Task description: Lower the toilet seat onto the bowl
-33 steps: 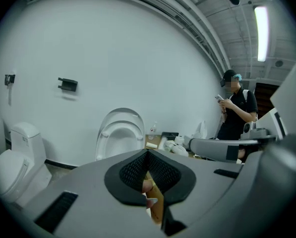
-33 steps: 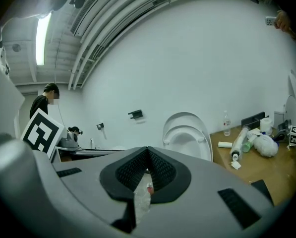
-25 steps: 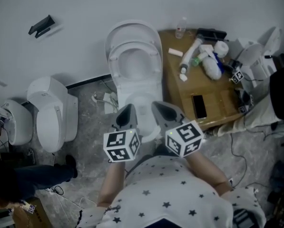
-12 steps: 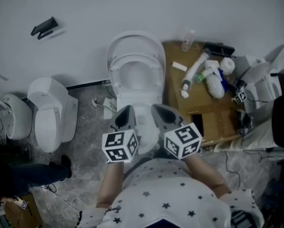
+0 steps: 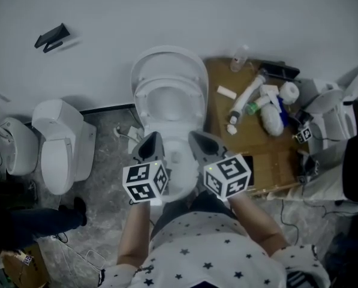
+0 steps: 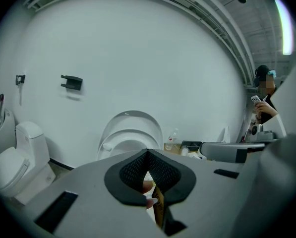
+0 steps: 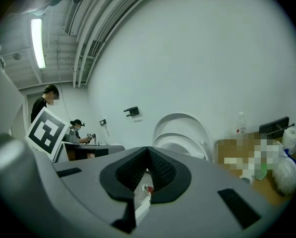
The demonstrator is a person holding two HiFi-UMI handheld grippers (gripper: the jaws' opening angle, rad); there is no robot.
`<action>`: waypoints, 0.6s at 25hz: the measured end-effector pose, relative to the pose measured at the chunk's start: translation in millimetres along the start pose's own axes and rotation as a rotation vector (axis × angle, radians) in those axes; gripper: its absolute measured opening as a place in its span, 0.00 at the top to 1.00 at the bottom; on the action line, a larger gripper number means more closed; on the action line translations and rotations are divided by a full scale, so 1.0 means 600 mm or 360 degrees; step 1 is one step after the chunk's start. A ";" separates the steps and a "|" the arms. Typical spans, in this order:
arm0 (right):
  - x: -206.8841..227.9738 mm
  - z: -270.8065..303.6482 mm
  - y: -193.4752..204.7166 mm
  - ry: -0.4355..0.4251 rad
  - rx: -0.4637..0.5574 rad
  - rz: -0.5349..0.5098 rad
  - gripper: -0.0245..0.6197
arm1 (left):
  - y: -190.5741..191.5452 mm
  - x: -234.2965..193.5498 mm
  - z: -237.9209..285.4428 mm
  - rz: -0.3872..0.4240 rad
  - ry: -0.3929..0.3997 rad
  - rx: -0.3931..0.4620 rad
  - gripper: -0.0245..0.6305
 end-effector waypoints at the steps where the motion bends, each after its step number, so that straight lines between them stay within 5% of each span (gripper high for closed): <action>1: 0.006 0.005 -0.001 0.0009 -0.0002 -0.0004 0.95 | -0.003 -0.002 0.007 0.0009 0.0001 -0.0002 0.96; 15: 0.069 0.083 -0.024 0.0214 0.0004 -0.0010 0.95 | -0.037 -0.033 0.118 0.0107 0.0081 -0.0058 0.96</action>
Point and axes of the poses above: the fingertips, and each gripper's own axes: z forward along the fingers, x to its right, y out of its underside, the point moved 9 cm from there along -z, backward along the fingers, and after that the axes turned 12 degrees about -y, right-handed, at the moved point
